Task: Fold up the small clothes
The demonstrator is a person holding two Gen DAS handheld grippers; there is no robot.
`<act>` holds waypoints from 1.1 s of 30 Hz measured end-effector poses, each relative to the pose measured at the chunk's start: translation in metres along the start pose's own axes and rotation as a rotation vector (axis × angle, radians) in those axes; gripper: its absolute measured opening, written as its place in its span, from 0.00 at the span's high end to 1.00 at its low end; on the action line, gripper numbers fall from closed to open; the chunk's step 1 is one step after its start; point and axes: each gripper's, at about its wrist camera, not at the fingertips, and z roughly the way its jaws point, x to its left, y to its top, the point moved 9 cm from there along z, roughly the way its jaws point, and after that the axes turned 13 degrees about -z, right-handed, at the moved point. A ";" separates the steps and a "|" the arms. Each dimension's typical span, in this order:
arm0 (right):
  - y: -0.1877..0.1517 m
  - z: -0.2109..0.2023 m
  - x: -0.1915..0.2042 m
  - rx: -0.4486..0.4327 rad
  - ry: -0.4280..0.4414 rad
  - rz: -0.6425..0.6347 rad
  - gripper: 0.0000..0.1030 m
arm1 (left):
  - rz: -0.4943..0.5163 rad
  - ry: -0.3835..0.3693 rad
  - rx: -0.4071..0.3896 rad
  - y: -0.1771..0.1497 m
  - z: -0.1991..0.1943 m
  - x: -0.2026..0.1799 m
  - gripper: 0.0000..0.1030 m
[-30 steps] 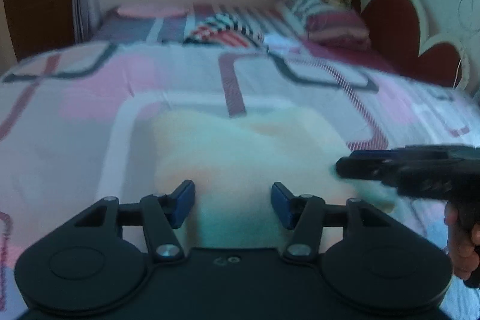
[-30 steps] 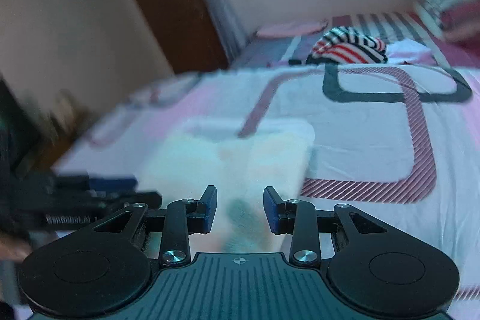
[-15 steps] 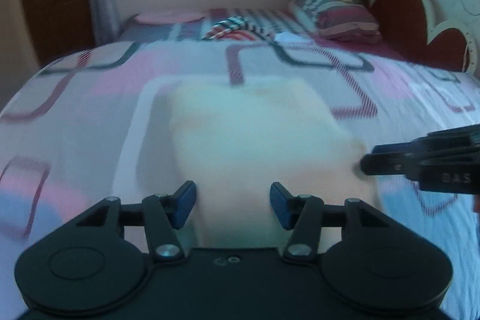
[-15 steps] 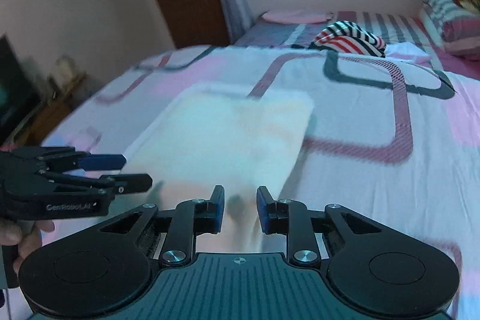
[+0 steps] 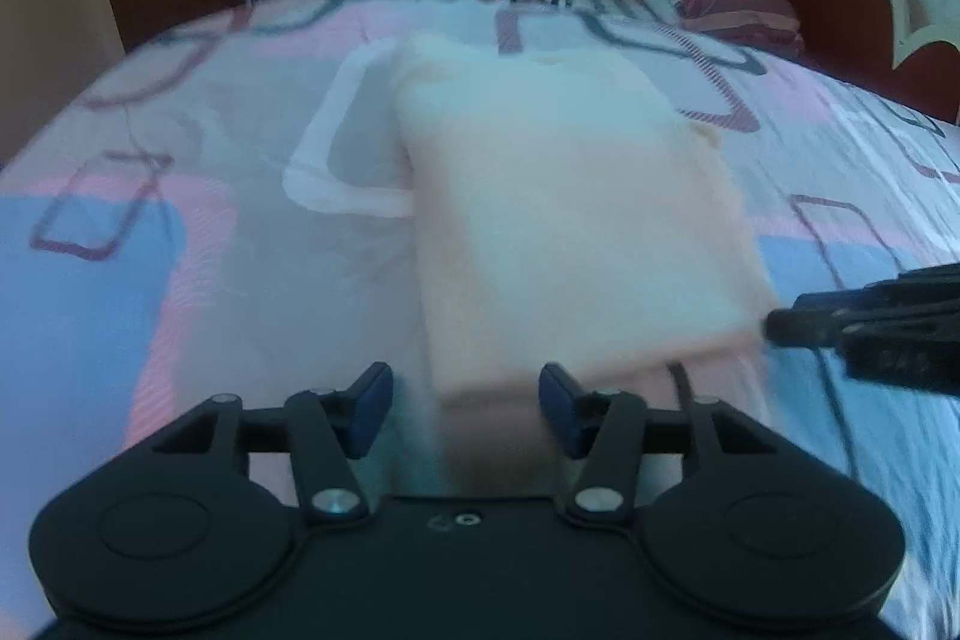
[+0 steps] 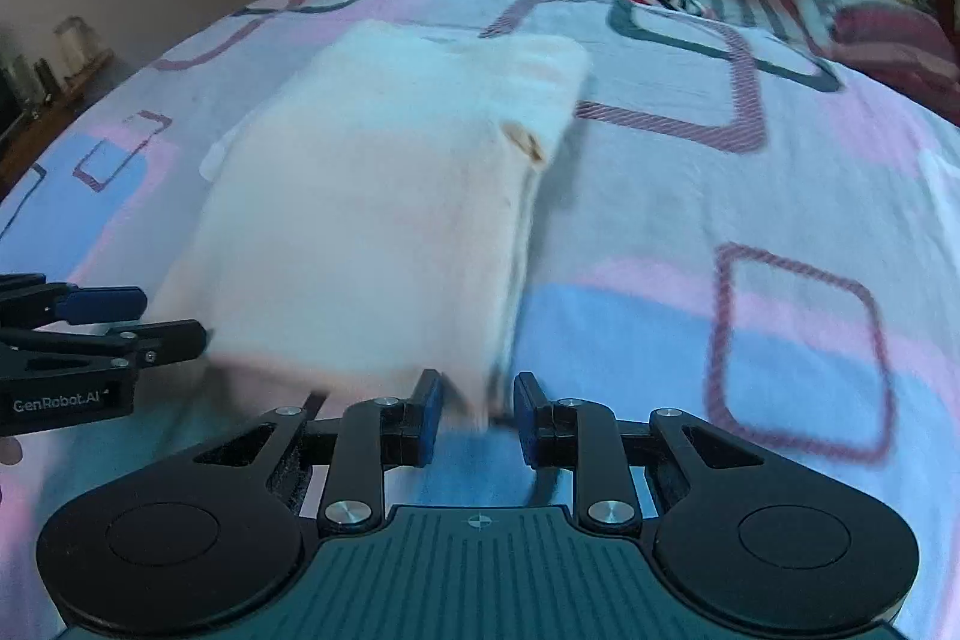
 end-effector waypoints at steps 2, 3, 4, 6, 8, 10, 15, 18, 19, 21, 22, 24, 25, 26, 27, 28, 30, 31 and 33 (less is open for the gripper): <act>-0.004 -0.034 0.005 -0.056 0.014 0.008 0.76 | 0.013 -0.006 -0.030 -0.004 -0.024 -0.004 0.49; -0.006 -0.049 0.007 -0.074 0.013 0.015 0.76 | 0.010 -0.015 -0.045 -0.006 -0.036 -0.006 0.49; -0.007 -0.064 0.011 -0.093 0.012 0.023 0.76 | 0.011 -0.018 -0.058 -0.008 -0.047 -0.008 0.49; -0.008 -0.091 0.019 -0.136 0.013 0.038 0.76 | 0.031 -0.019 -0.089 -0.012 -0.071 -0.015 0.47; -0.011 -0.119 0.027 -0.181 0.005 0.054 0.75 | 0.043 -0.004 -0.148 -0.016 -0.098 -0.019 0.09; -0.014 -0.143 0.032 -0.222 -0.031 0.077 0.19 | 0.036 0.028 -0.261 -0.019 -0.128 -0.019 0.01; -0.021 -0.177 0.043 -0.307 -0.115 0.092 0.00 | 0.018 0.016 -0.265 -0.033 -0.162 -0.016 0.00; -0.023 -0.189 0.048 -0.321 -0.149 0.095 0.00 | 0.005 0.003 -0.275 -0.036 -0.177 -0.013 0.00; -0.024 -0.191 0.050 -0.318 -0.153 0.095 0.00 | -0.001 0.000 -0.279 -0.036 -0.181 -0.012 0.00; -0.026 -0.195 0.054 -0.318 -0.158 0.094 0.00 | -0.008 0.008 -0.294 -0.037 -0.190 -0.009 0.00; -0.026 -0.197 0.056 -0.319 -0.159 0.091 0.00 | -0.006 0.015 -0.298 -0.038 -0.193 -0.009 0.00; -0.028 -0.199 0.060 -0.317 -0.159 0.088 0.00 | -0.013 0.012 -0.306 -0.038 -0.199 -0.007 0.00; -0.030 -0.202 0.062 -0.319 -0.160 0.087 0.00 | -0.017 0.007 -0.306 -0.038 -0.201 -0.007 0.00; -0.032 -0.205 0.062 -0.323 -0.163 0.086 0.00 | -0.025 0.006 -0.312 -0.037 -0.203 -0.007 0.00; -0.033 -0.207 0.064 -0.325 -0.163 0.085 0.00 | -0.028 0.003 -0.317 -0.037 -0.205 -0.007 0.00; -0.032 -0.208 0.065 -0.325 -0.161 0.082 0.00 | -0.026 0.002 -0.320 -0.037 -0.207 -0.007 0.00; -0.035 -0.215 0.066 -0.328 -0.157 0.079 0.00 | -0.019 0.007 -0.325 -0.037 -0.209 -0.008 0.00; -0.034 -0.215 0.067 -0.330 -0.156 0.077 0.00 | -0.018 0.005 -0.325 -0.037 -0.210 -0.008 0.00; -0.034 -0.217 0.066 -0.332 -0.156 0.070 0.00 | -0.025 0.000 -0.326 -0.037 -0.211 -0.007 0.00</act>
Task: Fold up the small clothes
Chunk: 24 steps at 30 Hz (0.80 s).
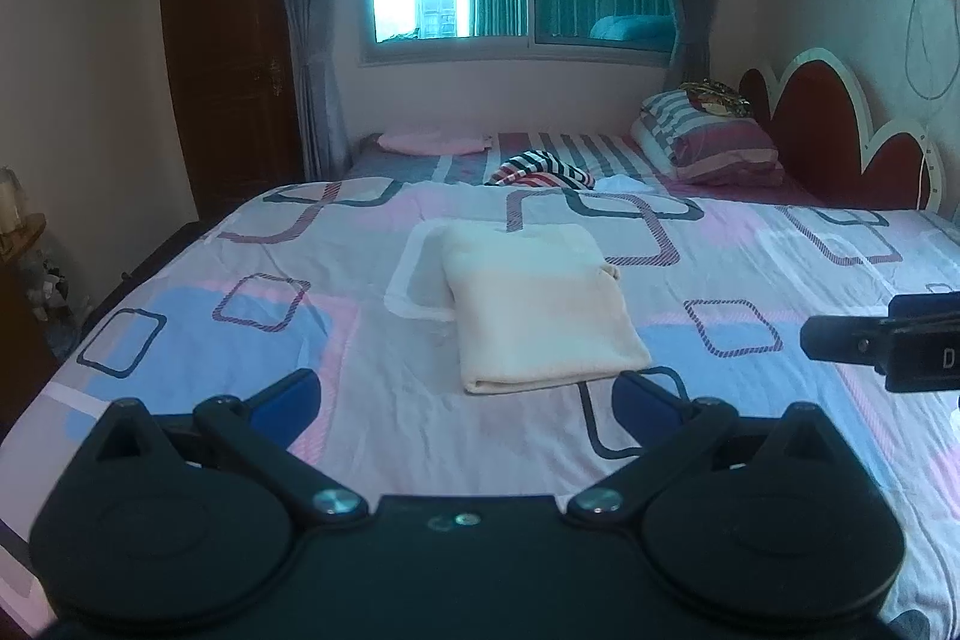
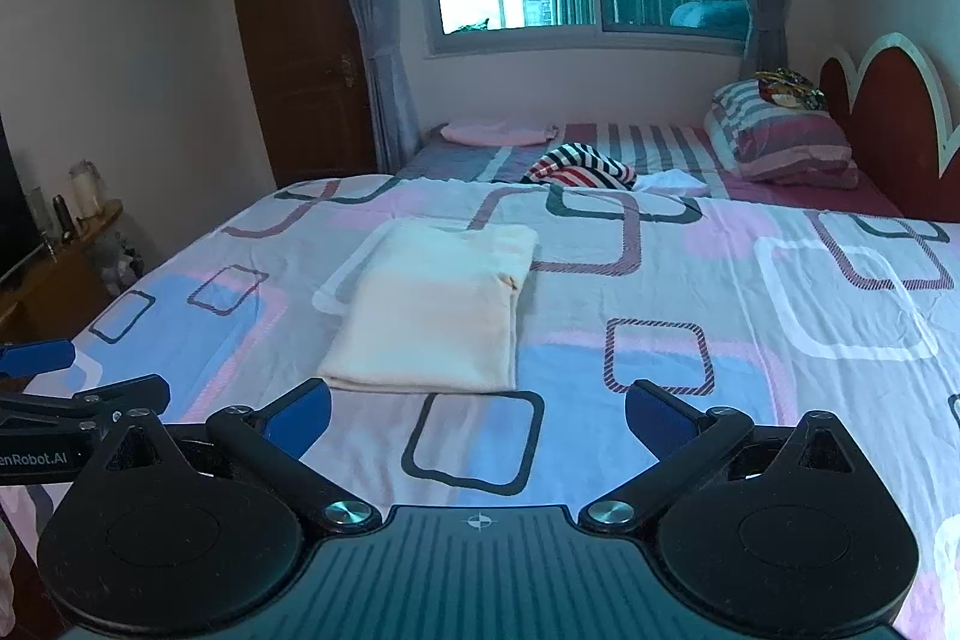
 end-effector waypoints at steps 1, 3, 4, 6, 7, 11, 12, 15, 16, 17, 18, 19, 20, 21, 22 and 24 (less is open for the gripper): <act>0.000 -0.001 0.000 -0.003 0.001 -0.002 0.00 | -0.003 -0.002 -0.001 0.000 -0.001 0.000 0.00; 0.000 -0.004 0.000 -0.006 0.004 -0.003 0.00 | -0.005 -0.004 -0.001 0.000 -0.001 0.001 0.00; 0.000 -0.005 0.000 -0.006 0.003 -0.003 0.00 | -0.006 -0.004 -0.001 0.000 -0.002 0.001 0.00; -0.001 -0.005 0.000 -0.005 0.006 -0.004 0.00 | -0.007 -0.004 -0.005 0.001 -0.002 0.001 0.00; -0.001 -0.006 0.000 -0.002 0.007 -0.004 0.00 | -0.007 -0.003 -0.007 0.001 -0.003 0.002 0.00; -0.001 -0.008 -0.001 -0.001 0.012 -0.005 0.00 | 0.001 0.003 -0.006 0.001 -0.004 0.001 0.00; 0.000 -0.009 -0.001 -0.002 0.012 -0.007 0.00 | 0.001 0.005 -0.006 0.001 -0.004 0.000 0.00; 0.001 -0.009 -0.003 -0.003 0.012 -0.012 0.00 | 0.001 0.009 -0.008 0.002 -0.003 -0.001 0.00; 0.001 -0.010 -0.003 -0.002 0.010 -0.011 0.00 | 0.000 0.012 -0.009 0.002 -0.003 -0.001 0.00; 0.001 -0.009 -0.003 -0.003 0.008 -0.008 0.00 | 0.002 0.013 -0.008 0.002 -0.003 -0.001 0.00; 0.001 -0.009 -0.003 -0.003 0.009 -0.006 0.00 | 0.002 0.013 -0.009 0.002 -0.003 -0.002 0.00; 0.001 -0.010 -0.003 -0.002 0.010 -0.003 0.00 | 0.001 0.013 -0.009 0.002 -0.003 -0.002 0.00; 0.000 -0.009 -0.003 0.000 0.008 -0.001 0.00 | 0.002 0.011 -0.006 0.002 -0.002 -0.002 0.00; 0.000 -0.009 -0.004 0.001 0.005 0.000 0.00 | 0.002 0.010 -0.006 0.002 -0.002 -0.002 0.00; 0.000 -0.011 -0.005 0.000 0.006 0.001 0.00 | 0.002 0.009 -0.007 0.002 -0.003 -0.003 0.00; 0.000 -0.010 -0.005 0.002 0.005 0.001 0.00 | 0.005 0.006 -0.006 0.002 -0.003 -0.004 0.00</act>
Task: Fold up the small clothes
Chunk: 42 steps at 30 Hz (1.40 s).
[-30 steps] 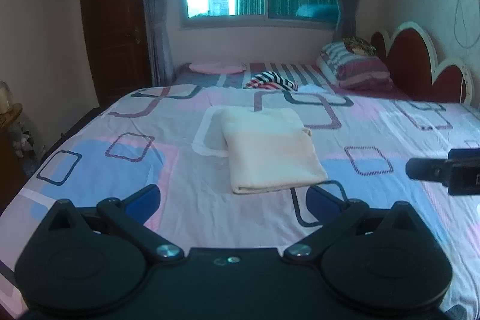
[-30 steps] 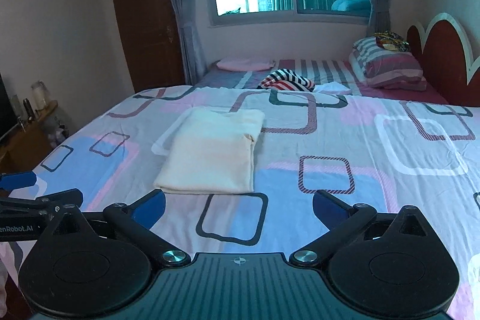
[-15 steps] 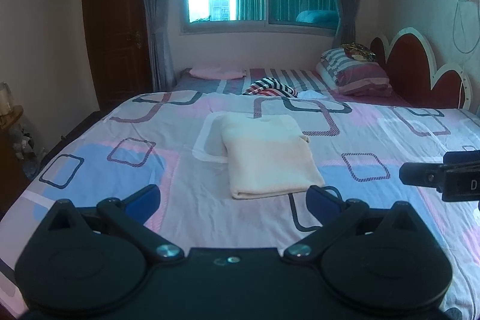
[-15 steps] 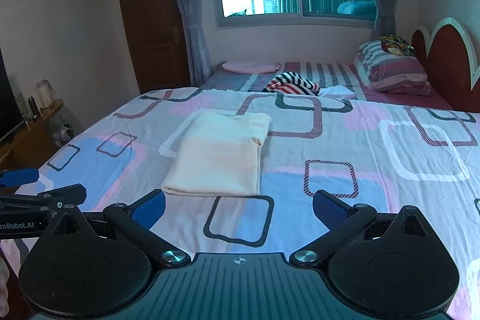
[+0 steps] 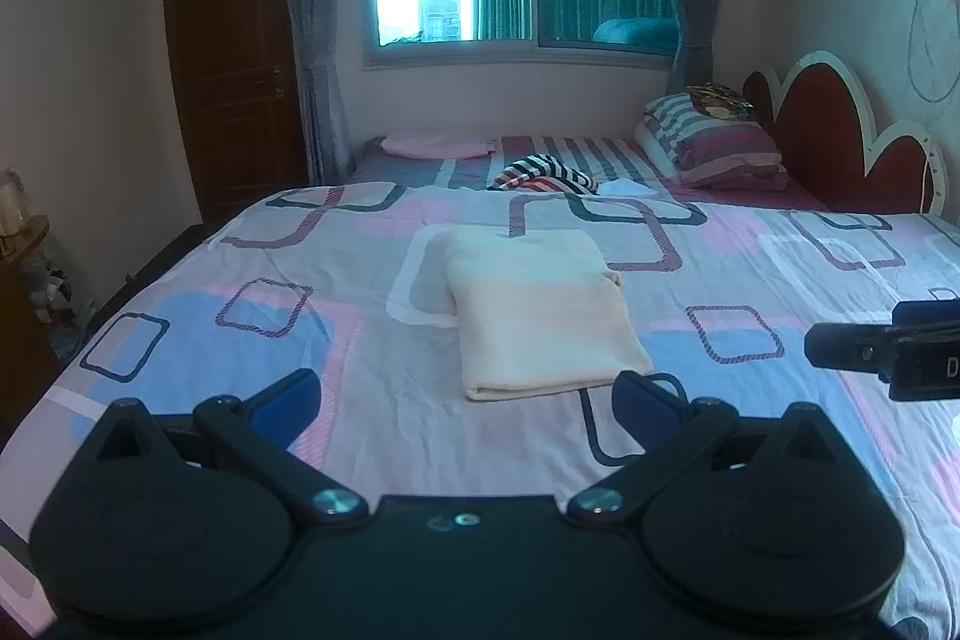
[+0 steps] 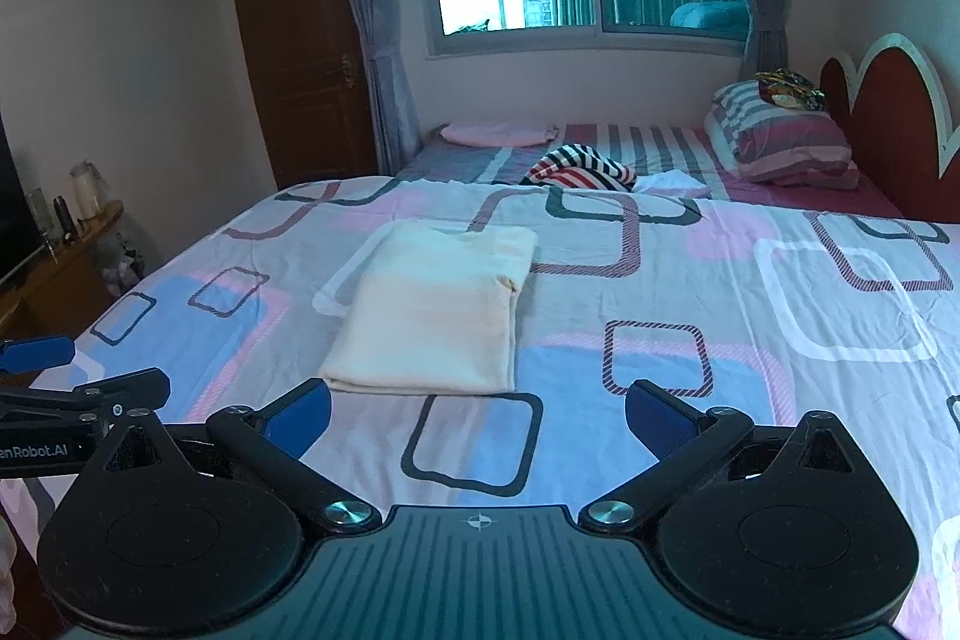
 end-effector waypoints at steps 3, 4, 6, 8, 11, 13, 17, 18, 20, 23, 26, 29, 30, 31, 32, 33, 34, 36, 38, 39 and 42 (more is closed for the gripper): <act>0.000 -0.002 -0.001 -0.002 -0.002 -0.001 0.00 | 0.002 -0.007 -0.001 0.000 0.000 -0.001 0.00; 0.001 -0.002 -0.001 -0.001 -0.002 -0.001 0.00 | 0.003 -0.009 0.000 0.000 0.000 -0.001 0.00; 0.001 -0.002 -0.001 -0.002 -0.002 -0.001 0.00 | 0.004 -0.008 0.000 0.000 0.000 -0.001 0.00; 0.001 -0.002 -0.002 0.000 -0.003 -0.001 0.00 | 0.004 -0.008 0.000 0.000 0.000 -0.001 0.00; 0.001 -0.002 -0.001 -0.001 -0.002 -0.002 0.00 | 0.003 -0.008 0.001 0.000 0.000 -0.001 0.00; 0.001 -0.003 -0.002 0.000 -0.002 -0.003 0.00 | 0.004 -0.008 -0.002 0.000 0.000 -0.001 0.00; 0.001 -0.003 -0.002 0.000 -0.002 -0.002 0.00 | 0.003 -0.008 -0.002 0.000 0.000 -0.001 0.00; 0.001 -0.002 -0.001 -0.001 -0.002 -0.003 0.00 | 0.004 -0.008 -0.001 0.000 0.000 -0.001 0.00; 0.001 -0.003 -0.002 -0.001 -0.004 -0.004 0.00 | 0.005 -0.005 -0.001 -0.001 0.000 0.000 0.00; 0.001 -0.003 -0.002 -0.003 -0.003 -0.003 0.00 | 0.005 -0.004 -0.003 -0.001 0.000 0.000 0.00; 0.000 -0.003 -0.002 -0.001 -0.005 -0.004 0.00 | 0.004 -0.002 -0.003 -0.001 0.000 0.001 0.00; 0.000 -0.004 -0.002 -0.001 -0.006 -0.005 0.00 | 0.004 -0.001 -0.003 0.000 0.001 0.003 0.00; 0.000 -0.003 -0.002 0.000 -0.005 -0.004 0.00 | 0.004 -0.001 -0.003 0.000 0.001 0.004 0.00; 0.000 -0.004 -0.002 0.000 -0.004 -0.005 0.00 | 0.005 0.000 -0.004 0.000 0.001 0.004 0.00; 0.000 -0.004 -0.002 0.000 -0.004 -0.005 0.00 | 0.006 -0.001 -0.004 0.000 0.001 0.004 0.00; 0.000 -0.004 -0.002 0.000 -0.005 -0.005 0.00 | 0.007 -0.001 -0.003 0.000 0.002 0.004 0.00; 0.000 -0.004 -0.002 0.000 -0.006 -0.006 0.00 | 0.007 0.000 -0.004 0.000 0.001 0.004 0.00; 0.000 -0.005 -0.003 0.000 -0.005 -0.006 0.00 | 0.007 -0.002 -0.003 0.000 0.001 0.003 0.00; -0.001 -0.006 -0.004 0.002 -0.008 -0.004 0.00 | 0.010 -0.003 -0.004 0.001 0.003 0.003 0.00; -0.001 -0.006 -0.004 0.002 -0.008 -0.004 0.00 | 0.011 -0.004 -0.004 0.001 0.003 0.004 0.00; -0.001 -0.006 -0.005 0.003 -0.009 -0.005 0.00 | 0.011 -0.005 -0.004 0.001 0.004 0.004 0.00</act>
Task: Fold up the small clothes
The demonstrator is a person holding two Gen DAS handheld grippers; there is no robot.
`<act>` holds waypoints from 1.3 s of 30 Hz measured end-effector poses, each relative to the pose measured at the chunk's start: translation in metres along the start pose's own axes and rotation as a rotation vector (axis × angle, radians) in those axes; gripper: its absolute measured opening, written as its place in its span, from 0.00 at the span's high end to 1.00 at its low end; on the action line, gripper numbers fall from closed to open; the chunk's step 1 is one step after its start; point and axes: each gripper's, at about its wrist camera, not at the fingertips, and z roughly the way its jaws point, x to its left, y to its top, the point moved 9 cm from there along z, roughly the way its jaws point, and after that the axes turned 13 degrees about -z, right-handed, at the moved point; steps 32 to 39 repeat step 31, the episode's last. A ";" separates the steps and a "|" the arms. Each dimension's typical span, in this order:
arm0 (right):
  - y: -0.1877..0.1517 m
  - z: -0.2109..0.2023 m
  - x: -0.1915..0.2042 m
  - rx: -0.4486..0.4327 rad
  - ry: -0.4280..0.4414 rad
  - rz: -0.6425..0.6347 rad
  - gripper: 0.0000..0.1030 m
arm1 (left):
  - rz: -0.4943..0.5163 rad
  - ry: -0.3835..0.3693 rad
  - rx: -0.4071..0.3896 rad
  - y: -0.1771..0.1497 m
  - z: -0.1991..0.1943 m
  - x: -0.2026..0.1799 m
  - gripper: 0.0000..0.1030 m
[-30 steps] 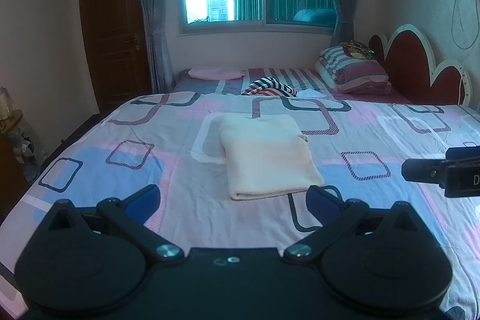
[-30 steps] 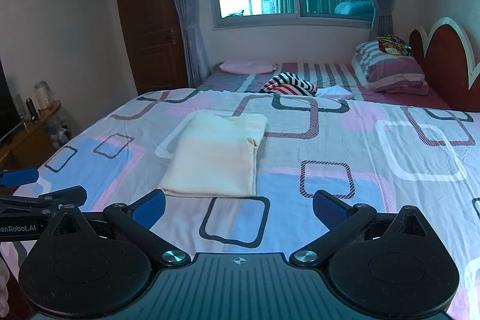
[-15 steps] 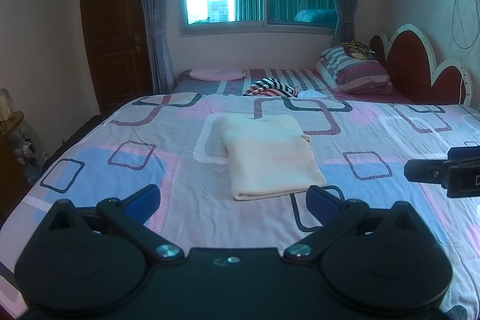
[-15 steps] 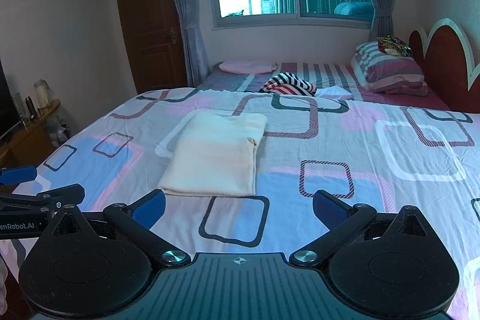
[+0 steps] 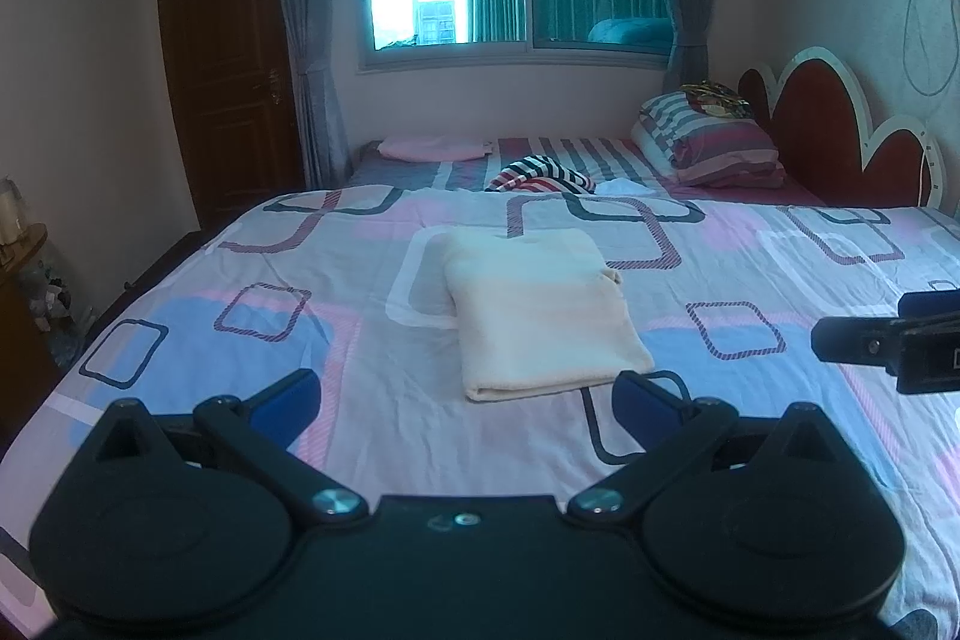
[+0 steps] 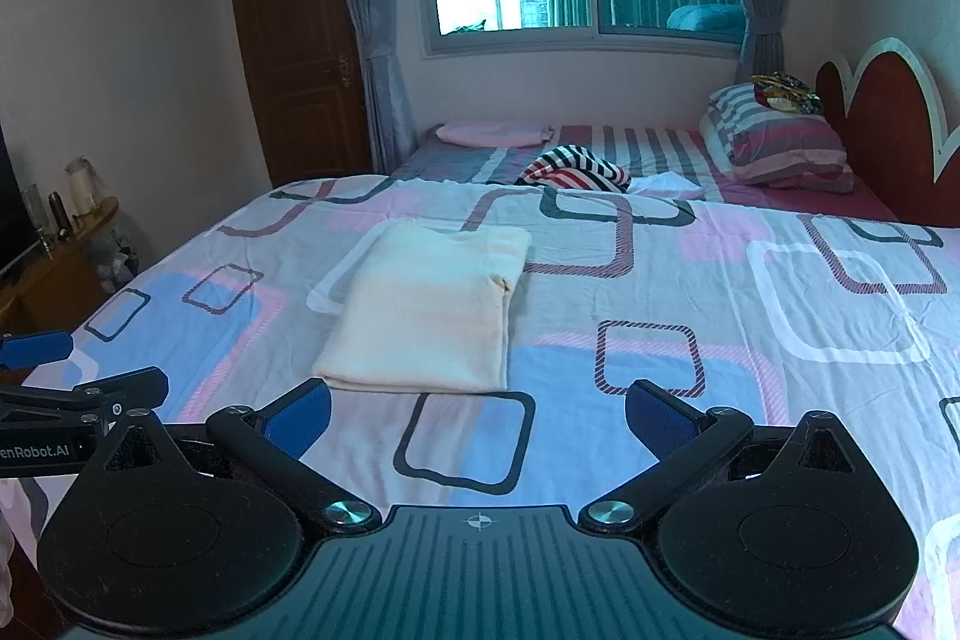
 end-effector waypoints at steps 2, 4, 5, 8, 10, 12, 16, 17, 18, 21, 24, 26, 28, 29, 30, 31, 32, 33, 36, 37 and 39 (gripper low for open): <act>0.000 0.000 0.000 -0.001 0.001 -0.002 0.00 | -0.001 0.002 0.000 0.000 0.000 0.000 0.00; 0.000 -0.001 -0.001 0.001 0.002 -0.004 0.00 | -0.001 0.002 0.000 0.000 0.001 0.001 0.00; -0.001 -0.001 -0.001 0.000 0.003 -0.003 0.00 | -0.001 0.003 -0.001 0.001 0.001 0.001 0.00; 0.000 -0.001 -0.002 0.000 0.004 -0.006 0.00 | -0.003 0.003 0.000 0.002 0.003 0.002 0.00; 0.000 -0.001 -0.002 0.000 0.005 -0.007 0.00 | -0.003 0.002 0.000 0.002 0.003 0.003 0.00; 0.000 -0.001 -0.001 0.001 0.005 -0.007 0.00 | -0.002 0.003 -0.001 0.002 0.003 0.003 0.00; 0.001 -0.001 -0.003 0.001 0.003 -0.009 0.00 | 0.003 0.002 -0.001 0.001 0.003 0.002 0.00; 0.001 -0.001 -0.003 0.002 0.003 -0.008 0.00 | 0.005 0.002 -0.002 0.001 0.003 0.002 0.00; 0.001 -0.001 -0.003 0.002 0.002 -0.008 0.00 | 0.005 0.002 -0.004 0.001 0.003 0.002 0.00; 0.001 -0.002 -0.005 0.001 -0.001 -0.008 0.00 | 0.005 -0.005 -0.004 0.001 0.002 0.002 0.00; 0.000 -0.003 -0.005 0.000 -0.002 -0.011 0.00 | 0.009 -0.021 -0.003 0.000 0.002 0.002 0.00; 0.001 -0.003 -0.006 -0.001 -0.003 -0.013 0.00 | 0.008 -0.030 -0.004 0.000 0.002 0.002 0.00; 0.001 -0.004 -0.006 -0.003 -0.007 -0.015 0.00 | 0.005 -0.028 -0.007 0.000 0.002 0.002 0.00; 0.001 -0.004 -0.006 -0.003 -0.008 -0.016 0.00 | 0.004 -0.028 -0.012 0.001 0.002 0.003 0.00; 0.001 -0.004 -0.006 -0.003 -0.009 -0.017 0.00 | 0.003 -0.032 -0.013 0.001 0.001 0.003 0.00; 0.001 -0.005 -0.006 -0.003 -0.009 -0.019 0.00 | -0.001 -0.039 -0.008 0.001 0.001 0.003 0.00; 0.001 -0.005 -0.006 -0.003 -0.009 -0.019 0.00 | -0.001 -0.039 -0.008 0.001 0.001 0.003 0.00; 0.001 -0.005 -0.006 -0.003 -0.009 -0.019 0.00 | -0.001 -0.039 -0.008 0.001 0.001 0.003 0.00; 0.001 -0.005 -0.006 -0.003 -0.009 -0.019 0.00 | -0.001 -0.039 -0.008 0.001 0.001 0.003 0.00; 0.001 -0.005 -0.006 -0.003 -0.009 -0.019 0.00 | -0.001 -0.039 -0.008 0.001 0.001 0.003 0.00; 0.001 -0.005 -0.006 -0.003 -0.009 -0.019 0.00 | -0.001 -0.039 -0.008 0.001 0.001 0.003 0.00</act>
